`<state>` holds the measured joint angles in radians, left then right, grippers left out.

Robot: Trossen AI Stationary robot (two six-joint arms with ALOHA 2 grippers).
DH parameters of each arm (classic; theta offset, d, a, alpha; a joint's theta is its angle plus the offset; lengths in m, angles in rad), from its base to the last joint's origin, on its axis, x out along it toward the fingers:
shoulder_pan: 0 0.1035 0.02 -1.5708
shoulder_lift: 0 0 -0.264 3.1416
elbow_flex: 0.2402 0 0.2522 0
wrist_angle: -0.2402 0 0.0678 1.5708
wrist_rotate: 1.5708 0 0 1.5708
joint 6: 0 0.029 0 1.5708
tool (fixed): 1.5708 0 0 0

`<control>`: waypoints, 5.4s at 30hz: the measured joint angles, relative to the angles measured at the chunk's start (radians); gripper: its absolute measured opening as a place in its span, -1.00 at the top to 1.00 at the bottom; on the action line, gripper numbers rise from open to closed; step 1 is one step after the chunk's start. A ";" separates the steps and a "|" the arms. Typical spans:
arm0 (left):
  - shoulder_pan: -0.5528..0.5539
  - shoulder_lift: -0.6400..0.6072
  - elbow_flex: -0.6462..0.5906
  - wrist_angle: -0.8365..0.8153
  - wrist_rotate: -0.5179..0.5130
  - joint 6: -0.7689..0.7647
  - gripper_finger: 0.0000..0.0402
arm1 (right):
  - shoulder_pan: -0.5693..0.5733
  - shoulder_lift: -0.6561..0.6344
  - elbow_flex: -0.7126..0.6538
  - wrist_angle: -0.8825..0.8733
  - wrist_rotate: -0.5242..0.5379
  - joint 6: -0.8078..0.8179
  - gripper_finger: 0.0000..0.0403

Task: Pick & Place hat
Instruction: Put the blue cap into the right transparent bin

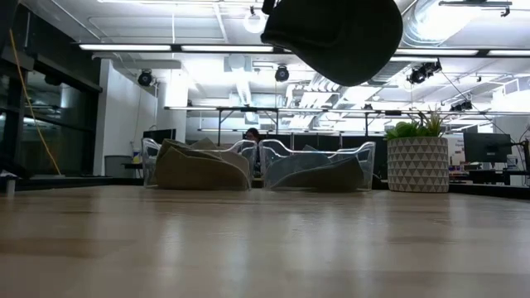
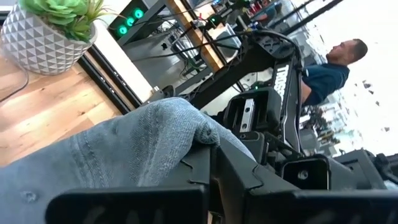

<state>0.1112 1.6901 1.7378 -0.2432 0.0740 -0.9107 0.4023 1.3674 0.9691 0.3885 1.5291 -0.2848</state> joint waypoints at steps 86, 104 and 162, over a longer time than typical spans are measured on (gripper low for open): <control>0.000 -1.076 -0.921 -0.146 -0.344 -0.017 -0.04 | -0.036 -0.001 0.000 -0.003 -0.065 0.139 0.99; 0.000 -1.599 -1.278 0.009 -0.422 -0.116 -0.04 | -0.192 -0.002 -0.002 -0.226 -0.085 1.010 0.99; 0.000 -1.609 -1.287 0.007 -0.328 -0.143 -0.04 | -0.566 0.435 -0.002 0.211 0.041 1.161 0.99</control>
<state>0.1112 0.0811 0.4503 -0.2363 -0.2535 -1.0542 -0.1639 1.8025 0.9676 0.5999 1.5701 0.8760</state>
